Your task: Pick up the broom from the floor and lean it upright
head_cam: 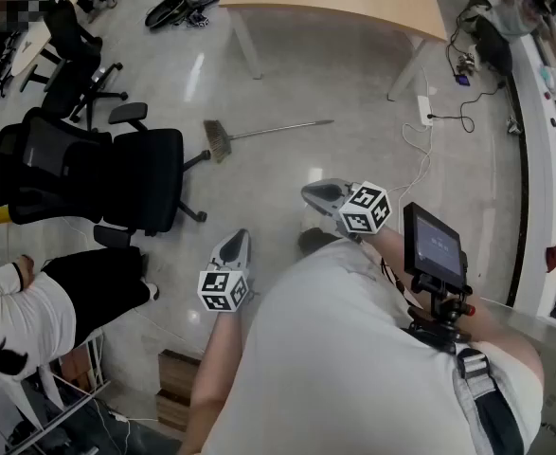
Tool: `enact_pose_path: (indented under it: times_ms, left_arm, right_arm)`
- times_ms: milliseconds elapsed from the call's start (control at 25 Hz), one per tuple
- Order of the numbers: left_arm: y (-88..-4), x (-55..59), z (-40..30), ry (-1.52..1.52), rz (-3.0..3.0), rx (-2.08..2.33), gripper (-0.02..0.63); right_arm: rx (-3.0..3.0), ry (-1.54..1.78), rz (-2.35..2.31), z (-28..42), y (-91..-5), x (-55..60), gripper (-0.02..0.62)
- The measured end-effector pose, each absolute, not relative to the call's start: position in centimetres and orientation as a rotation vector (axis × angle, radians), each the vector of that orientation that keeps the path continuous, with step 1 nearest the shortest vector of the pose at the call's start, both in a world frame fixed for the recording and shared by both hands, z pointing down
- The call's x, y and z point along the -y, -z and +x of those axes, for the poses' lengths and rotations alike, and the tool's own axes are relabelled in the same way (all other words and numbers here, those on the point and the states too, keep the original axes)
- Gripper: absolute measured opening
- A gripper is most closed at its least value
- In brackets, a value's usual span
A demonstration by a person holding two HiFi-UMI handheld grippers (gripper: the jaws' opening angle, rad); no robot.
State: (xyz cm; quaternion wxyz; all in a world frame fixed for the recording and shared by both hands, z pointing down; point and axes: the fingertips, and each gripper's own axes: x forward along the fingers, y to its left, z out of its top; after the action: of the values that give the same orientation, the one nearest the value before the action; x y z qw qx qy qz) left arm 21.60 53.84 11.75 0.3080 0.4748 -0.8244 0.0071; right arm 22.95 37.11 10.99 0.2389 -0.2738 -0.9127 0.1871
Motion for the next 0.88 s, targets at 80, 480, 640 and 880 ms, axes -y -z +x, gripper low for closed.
enact_pose_path:
  times_ms: [80, 480, 640, 880]
  left_arm:
    - [-11.1, -52.5, 19.1, -0.032, 1.252, 2.194, 0.021]
    - [-8.8, -45.0, 8.2, -0.115, 1.272, 2.233, 0.021]
    - [-8.6, -42.2, 5.5, -0.146, 1.309, 2.214, 0.021]
    - [-9.8, -40.4, 1.5, -0.167, 1.366, 2.169, 0.021]
  right_arm:
    - [2.503, -0.521, -0.743, 20.5, -11.0, -35.6, 0.023]
    - [2.521, -0.541, -0.730, 11.9, -11.0, -27.4, 0.023]
    - [2.549, -0.574, -0.660, 10.2, -10.8, -24.0, 0.023]
    - [2.551, -0.665, -0.521, 8.8, -12.3, -21.5, 0.023]
